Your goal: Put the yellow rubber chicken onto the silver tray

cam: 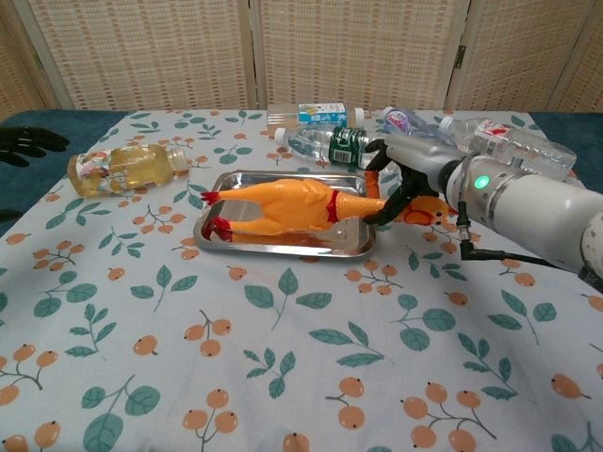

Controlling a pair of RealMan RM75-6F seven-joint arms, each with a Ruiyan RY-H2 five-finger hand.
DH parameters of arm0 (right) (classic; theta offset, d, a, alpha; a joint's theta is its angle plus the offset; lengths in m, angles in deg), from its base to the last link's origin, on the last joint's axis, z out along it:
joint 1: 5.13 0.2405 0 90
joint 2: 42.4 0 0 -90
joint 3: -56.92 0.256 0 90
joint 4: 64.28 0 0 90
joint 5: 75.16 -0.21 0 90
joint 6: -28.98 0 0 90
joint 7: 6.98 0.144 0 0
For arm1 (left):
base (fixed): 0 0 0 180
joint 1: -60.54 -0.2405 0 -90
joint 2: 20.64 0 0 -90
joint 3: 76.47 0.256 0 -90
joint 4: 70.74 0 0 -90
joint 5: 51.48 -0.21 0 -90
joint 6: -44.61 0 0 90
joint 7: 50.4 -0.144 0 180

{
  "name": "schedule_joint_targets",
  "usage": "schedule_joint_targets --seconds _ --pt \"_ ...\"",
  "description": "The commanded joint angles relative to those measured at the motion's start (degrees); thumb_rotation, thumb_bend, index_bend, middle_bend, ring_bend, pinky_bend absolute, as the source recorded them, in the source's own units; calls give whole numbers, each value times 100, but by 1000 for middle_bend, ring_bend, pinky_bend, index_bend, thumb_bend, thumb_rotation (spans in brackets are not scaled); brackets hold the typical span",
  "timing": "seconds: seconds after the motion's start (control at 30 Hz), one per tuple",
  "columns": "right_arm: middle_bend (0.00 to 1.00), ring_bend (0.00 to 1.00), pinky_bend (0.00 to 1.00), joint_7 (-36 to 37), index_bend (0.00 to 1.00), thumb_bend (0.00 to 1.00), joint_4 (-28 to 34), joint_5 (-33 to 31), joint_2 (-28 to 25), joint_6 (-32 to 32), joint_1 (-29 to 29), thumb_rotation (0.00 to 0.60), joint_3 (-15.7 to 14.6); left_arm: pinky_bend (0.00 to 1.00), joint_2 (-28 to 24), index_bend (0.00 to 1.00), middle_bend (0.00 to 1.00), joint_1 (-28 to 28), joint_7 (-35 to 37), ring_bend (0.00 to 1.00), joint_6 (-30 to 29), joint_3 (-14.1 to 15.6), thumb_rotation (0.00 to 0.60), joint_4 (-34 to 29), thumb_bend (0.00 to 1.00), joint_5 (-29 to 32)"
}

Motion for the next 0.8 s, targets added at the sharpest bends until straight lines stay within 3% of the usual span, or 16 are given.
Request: schedule_joint_targets --seconds 0.03,0.5,0.67,0.8 --pt "0 0 53 -109 0 161 147 -200 -127 -116 70 600 -24 63 0 0 0 15 13 0 22 -9 600 -7 340 9" --pt "0 0 0 164 0 92 227 78 -191 264 129 600 38 63 -22 0 0 33 146 0 45 -21 600 33 339 -20" --pt "0 0 0 341 0 91 849 435 -688 534 -138 600 -66 76 -170 0 0 -96 206 0 -225 33 600 -102 340 -191" --pt "0 0 0 516 0 91 1813 1207 -1395 1108 -662 600 -413 115 -406 0 0 -404 261 0 -736 218 600 -227 349 -510"
